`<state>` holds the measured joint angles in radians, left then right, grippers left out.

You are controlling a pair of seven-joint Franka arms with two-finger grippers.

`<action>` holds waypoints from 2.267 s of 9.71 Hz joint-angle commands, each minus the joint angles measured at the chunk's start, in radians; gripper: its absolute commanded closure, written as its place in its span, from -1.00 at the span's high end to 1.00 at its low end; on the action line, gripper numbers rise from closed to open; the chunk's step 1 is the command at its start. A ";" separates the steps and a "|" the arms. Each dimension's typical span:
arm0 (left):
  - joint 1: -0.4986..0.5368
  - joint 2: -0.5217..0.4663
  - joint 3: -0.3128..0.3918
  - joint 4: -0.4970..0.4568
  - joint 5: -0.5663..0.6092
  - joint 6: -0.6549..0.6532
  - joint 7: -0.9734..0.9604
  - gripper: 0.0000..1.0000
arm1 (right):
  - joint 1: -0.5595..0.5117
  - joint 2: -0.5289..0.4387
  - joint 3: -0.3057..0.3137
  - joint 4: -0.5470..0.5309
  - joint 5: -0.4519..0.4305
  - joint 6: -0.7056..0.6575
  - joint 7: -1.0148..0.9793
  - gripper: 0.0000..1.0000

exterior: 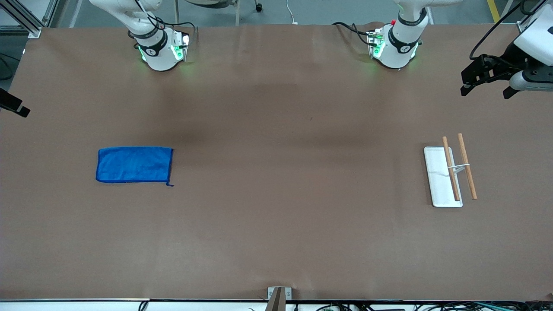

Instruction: Right arm passes towel to left arm to hang

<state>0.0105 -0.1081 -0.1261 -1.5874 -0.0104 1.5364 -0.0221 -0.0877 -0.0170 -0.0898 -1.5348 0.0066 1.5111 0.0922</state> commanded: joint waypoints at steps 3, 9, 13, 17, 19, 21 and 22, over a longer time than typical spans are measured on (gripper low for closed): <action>0.005 0.018 -0.009 -0.020 0.033 -0.010 0.007 1.00 | 0.005 -0.001 -0.002 0.008 0.004 -0.012 -0.080 1.00; 0.009 0.033 -0.003 -0.002 0.023 -0.021 0.021 1.00 | 0.051 0.015 -0.001 -0.326 -0.020 0.227 -0.081 1.00; 0.009 0.061 -0.003 0.033 0.021 -0.021 0.024 1.00 | 0.077 0.070 0.001 -0.788 -0.043 0.847 -0.084 1.00; 0.009 0.059 -0.003 0.033 0.018 -0.027 0.024 1.00 | 0.068 0.296 0.001 -0.887 -0.045 1.216 -0.175 0.98; 0.009 0.061 -0.003 0.033 0.017 -0.027 0.025 1.00 | 0.059 0.322 0.001 -0.890 -0.045 1.236 -0.196 0.85; 0.009 0.070 -0.003 0.046 0.017 -0.027 0.025 1.00 | 0.057 0.363 0.002 -0.890 -0.045 1.290 -0.193 0.58; 0.009 0.071 -0.003 0.047 0.018 -0.027 0.025 1.00 | 0.057 0.382 0.002 -0.889 -0.043 1.296 -0.190 0.34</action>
<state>0.0155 -0.0625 -0.1255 -1.5463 0.0078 1.5270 -0.0188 -0.0183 0.3473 -0.0913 -2.4141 -0.0254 2.7781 -0.0909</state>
